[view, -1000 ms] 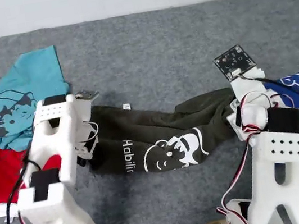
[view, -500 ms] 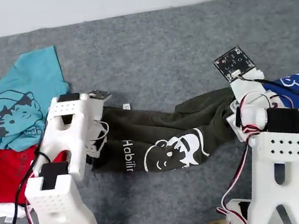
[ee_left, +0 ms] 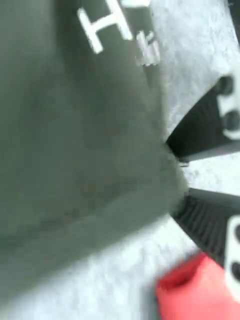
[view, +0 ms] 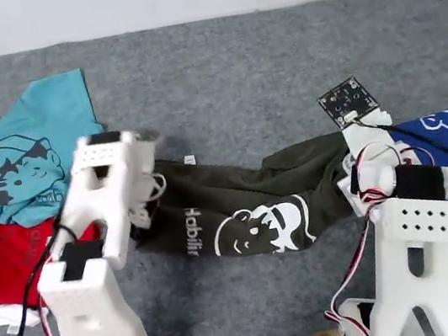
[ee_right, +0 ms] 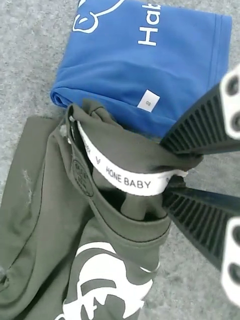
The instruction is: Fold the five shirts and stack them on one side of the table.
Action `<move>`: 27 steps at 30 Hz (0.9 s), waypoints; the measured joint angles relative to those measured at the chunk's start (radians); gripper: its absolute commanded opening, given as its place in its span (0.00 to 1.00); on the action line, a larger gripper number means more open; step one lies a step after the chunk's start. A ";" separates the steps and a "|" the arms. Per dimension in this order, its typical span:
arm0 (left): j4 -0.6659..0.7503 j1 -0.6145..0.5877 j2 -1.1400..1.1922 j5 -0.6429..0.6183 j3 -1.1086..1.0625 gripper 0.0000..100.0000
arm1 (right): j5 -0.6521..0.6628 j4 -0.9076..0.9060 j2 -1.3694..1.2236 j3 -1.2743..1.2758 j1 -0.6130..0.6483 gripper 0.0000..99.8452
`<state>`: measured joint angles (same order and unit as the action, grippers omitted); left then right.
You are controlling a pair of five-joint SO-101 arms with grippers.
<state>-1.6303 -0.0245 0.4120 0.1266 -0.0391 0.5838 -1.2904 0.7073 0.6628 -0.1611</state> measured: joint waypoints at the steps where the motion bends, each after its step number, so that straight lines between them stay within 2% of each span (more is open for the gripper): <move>1: -0.026 -0.009 -0.032 -0.005 0.025 0.01 | 0.000 0.009 0.000 0.000 0.000 0.01; 5: -0.087 -0.012 -0.178 -0.012 0.081 0.01 | -0.044 0.060 0.000 0.000 0.003 0.01; 11: -0.084 -0.014 -0.402 -0.012 0.094 0.01 | -0.126 0.206 0.000 0.000 0.006 0.01; 19: 0.075 -0.015 -0.496 -0.012 0.094 0.01 | -0.236 0.371 -0.002 -0.061 0.009 0.01; 27: 0.322 -0.015 -0.499 -0.035 0.124 0.01 | -0.253 0.423 -0.006 -0.198 0.109 0.01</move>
<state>-1.3080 -0.0399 -0.0867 0.0913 0.0852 0.3307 -0.8669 0.7012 0.4649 -0.0522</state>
